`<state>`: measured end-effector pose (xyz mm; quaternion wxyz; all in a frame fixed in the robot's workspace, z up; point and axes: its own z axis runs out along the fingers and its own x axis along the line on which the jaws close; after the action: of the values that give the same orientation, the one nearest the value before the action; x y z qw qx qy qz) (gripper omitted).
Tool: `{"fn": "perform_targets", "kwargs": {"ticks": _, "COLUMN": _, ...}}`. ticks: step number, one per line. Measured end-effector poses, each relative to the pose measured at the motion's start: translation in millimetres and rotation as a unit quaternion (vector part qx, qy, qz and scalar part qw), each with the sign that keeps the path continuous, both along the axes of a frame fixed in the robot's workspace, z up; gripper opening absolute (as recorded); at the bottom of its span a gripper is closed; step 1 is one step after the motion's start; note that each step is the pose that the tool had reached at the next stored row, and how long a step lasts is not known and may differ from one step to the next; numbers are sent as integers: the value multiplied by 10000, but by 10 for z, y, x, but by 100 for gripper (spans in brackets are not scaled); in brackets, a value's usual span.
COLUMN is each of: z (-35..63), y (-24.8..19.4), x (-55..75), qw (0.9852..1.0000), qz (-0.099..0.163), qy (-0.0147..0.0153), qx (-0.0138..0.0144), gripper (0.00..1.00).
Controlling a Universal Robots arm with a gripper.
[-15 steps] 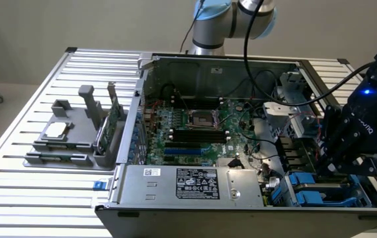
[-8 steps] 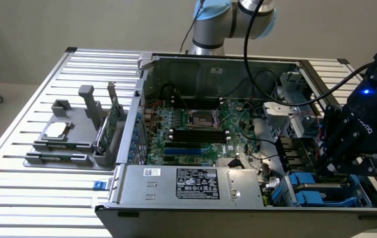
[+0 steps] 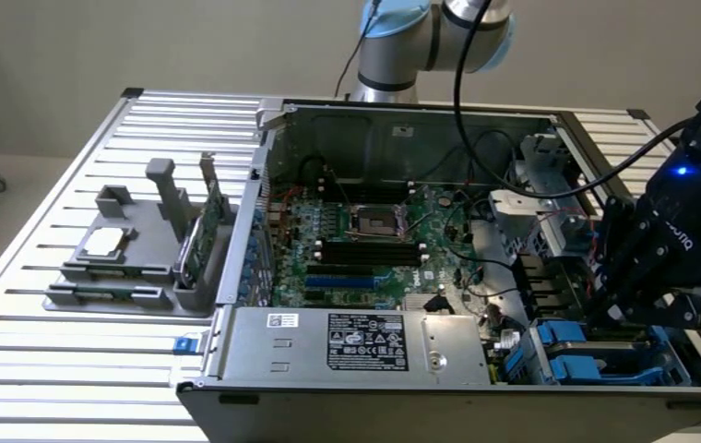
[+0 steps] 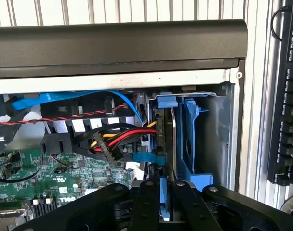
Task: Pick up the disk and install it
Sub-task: 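Insert the second disk wire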
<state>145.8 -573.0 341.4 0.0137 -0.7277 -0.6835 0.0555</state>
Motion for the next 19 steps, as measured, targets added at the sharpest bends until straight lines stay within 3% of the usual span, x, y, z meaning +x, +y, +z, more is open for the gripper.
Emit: {"fn": "perform_targets", "kwargs": {"ticks": 19, "z": -19, "y": -18, "x": 6, "qw": 10000, "qz": -1, "qy": 1, "qx": 0, "gripper": 16}}
